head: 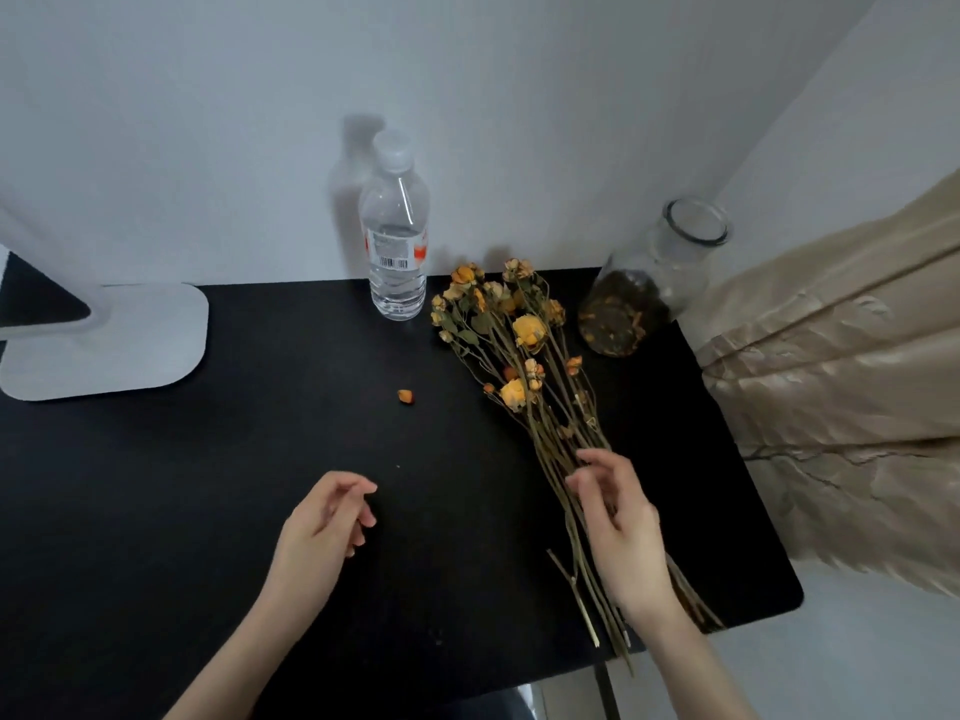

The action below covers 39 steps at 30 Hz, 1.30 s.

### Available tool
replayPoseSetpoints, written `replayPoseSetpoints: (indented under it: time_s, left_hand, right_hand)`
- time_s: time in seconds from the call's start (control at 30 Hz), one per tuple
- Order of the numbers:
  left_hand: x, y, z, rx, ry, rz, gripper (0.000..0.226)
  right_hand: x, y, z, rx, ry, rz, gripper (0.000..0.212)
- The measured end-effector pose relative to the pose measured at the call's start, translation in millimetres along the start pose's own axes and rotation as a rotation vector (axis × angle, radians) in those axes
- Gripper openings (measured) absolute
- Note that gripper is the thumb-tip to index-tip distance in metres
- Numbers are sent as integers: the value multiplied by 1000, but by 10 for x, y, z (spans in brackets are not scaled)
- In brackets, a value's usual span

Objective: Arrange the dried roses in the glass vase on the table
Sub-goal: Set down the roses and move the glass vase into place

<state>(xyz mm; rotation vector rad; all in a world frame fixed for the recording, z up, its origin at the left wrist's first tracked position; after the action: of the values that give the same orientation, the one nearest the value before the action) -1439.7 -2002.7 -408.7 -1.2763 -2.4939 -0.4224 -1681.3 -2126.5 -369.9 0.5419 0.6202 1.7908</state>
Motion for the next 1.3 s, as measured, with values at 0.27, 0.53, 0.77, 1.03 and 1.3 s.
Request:
replayPoseSetpoints:
  time_s: [0.27, 0.53, 0.77, 1.03, 1.3]
  left_hand:
    - [-202, 82, 54, 4, -360, 79, 28]
    - [-297, 23, 154, -93, -560, 151, 24]
    - [-559, -693, -338, 73, -589, 204, 9]
    - [-994, -1735, -1231, 90, -583, 239, 72]
    - [-1634, -2555, -1462, -41, -511, 396, 113]
  right_hand:
    - [-274, -582, 258, -57, 259, 144, 22]
    - [-486, -820, 236, -127, 387, 189, 16]
    - [-846, -262, 223, -196, 385, -66, 9]
    - [-1790, 827, 192, -63, 218, -614, 55]
    - [-2266, 818, 145, -32, 184, -521, 76]
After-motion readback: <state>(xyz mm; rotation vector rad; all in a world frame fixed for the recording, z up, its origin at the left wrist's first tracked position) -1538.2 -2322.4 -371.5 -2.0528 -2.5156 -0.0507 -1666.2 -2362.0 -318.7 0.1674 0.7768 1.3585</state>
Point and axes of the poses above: each hand's wrist, its own x-axis away from the middle knuckle, its own y-axis out of the back of the hand, z = x × y, the point moved 3 cm from there along -x, towards the middle knuckle, and after that the axes turned 8 degrees about x, right-handed, at the moved point
